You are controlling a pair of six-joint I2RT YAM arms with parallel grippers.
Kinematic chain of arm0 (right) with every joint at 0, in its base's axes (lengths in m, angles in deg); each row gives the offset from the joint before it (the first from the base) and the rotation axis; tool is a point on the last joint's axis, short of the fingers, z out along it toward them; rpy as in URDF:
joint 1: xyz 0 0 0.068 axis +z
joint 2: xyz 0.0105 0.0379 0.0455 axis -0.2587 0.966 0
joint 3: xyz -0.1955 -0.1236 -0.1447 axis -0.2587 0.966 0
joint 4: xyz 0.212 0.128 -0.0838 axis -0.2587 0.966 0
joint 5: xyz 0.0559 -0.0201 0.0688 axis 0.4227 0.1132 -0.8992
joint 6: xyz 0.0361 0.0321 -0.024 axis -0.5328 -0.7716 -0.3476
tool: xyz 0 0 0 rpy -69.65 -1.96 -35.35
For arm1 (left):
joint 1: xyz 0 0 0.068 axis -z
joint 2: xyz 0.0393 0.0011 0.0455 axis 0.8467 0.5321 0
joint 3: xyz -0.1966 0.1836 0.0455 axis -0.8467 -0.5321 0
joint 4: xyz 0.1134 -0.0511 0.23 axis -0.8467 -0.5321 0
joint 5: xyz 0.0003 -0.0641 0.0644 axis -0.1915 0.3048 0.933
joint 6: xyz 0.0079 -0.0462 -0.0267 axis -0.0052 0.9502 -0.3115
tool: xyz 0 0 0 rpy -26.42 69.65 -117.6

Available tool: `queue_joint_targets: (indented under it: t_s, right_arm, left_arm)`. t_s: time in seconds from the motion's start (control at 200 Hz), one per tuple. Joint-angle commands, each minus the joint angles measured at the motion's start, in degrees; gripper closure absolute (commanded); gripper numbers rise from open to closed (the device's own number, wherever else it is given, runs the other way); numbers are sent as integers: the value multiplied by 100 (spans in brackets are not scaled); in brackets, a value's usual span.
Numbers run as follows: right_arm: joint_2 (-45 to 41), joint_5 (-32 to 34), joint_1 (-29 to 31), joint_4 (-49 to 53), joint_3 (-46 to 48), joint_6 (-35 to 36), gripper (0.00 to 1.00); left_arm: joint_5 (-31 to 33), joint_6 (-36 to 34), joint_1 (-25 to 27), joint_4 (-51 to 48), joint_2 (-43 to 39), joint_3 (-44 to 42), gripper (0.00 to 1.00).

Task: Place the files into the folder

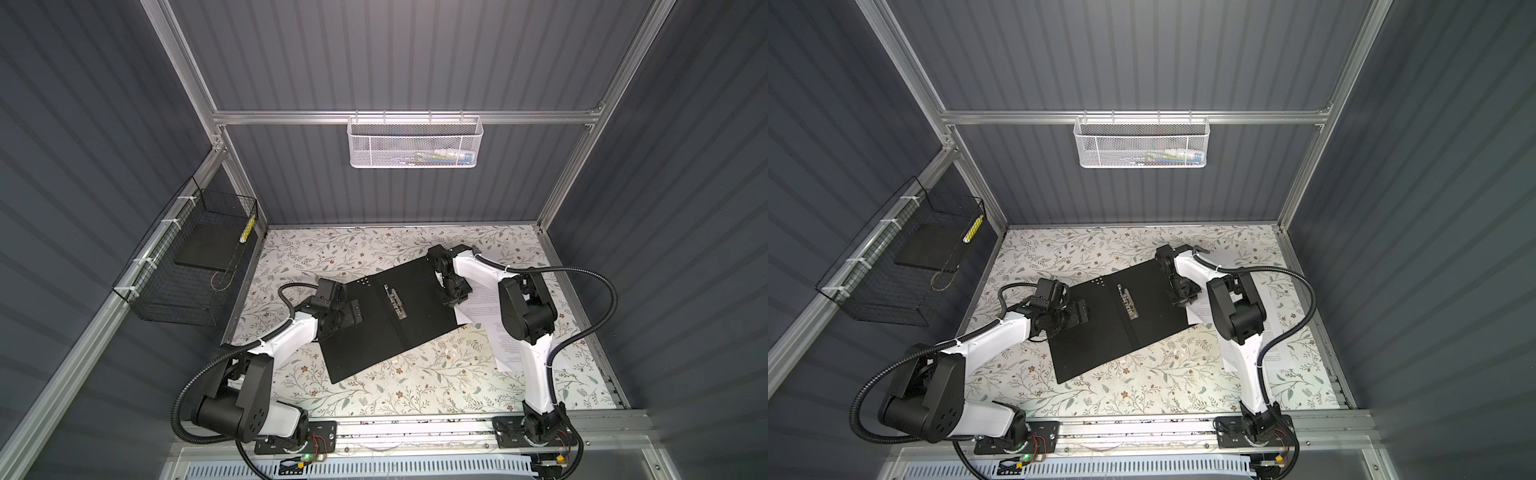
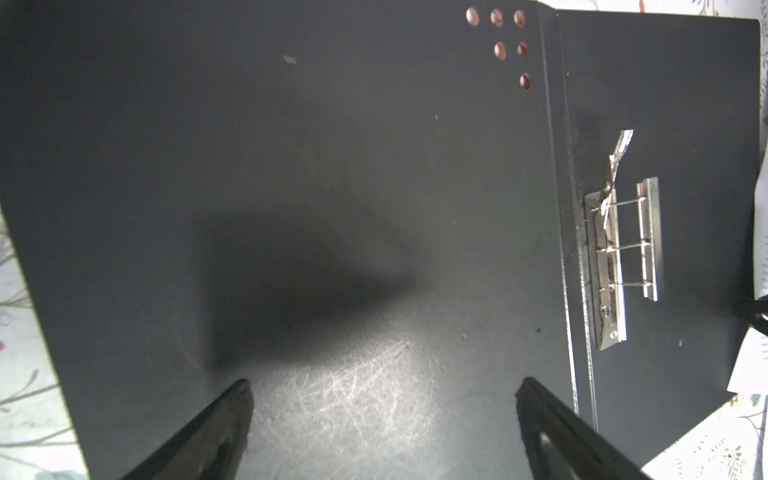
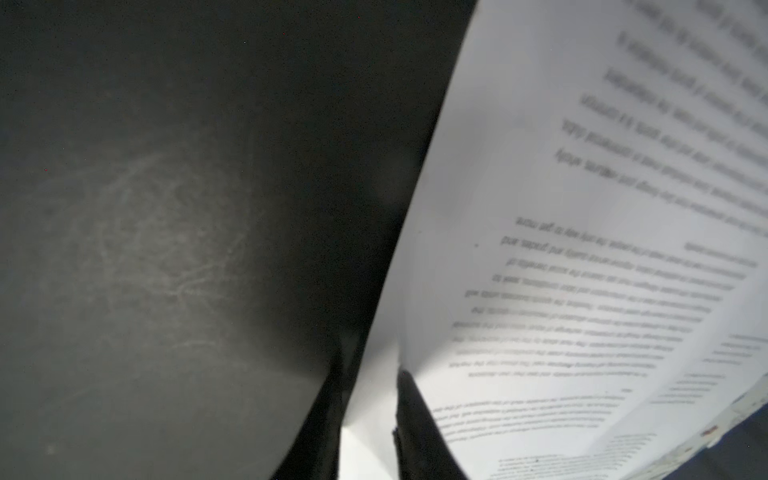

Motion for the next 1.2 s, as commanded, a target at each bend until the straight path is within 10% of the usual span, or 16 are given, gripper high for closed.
queue_joint_targets:
  t_s: [0.0, 0.145, 0.931, 1.036, 1.196]
  right_arm:
    - [132, 74, 5, 159, 88, -13, 85]
    - [77, 119, 29, 207, 11, 3, 100]
    - [-762, -489, 820, -254, -199, 108, 100]
    - [-970, -409, 522, -340, 22, 5, 58]
    - [-1608, -784, -686, -880, 719, -99, 46]
  left_arm:
    - [29, -94, -47, -89, -66, -30, 0]
    - [46, -70, -57, -82, -103, -93, 0]
    - [68, -51, -66, -123, -215, -112, 0]
    - [81, -65, -66, -141, -226, -111, 0]
    - [83, -107, -75, -104, -163, -107, 0]
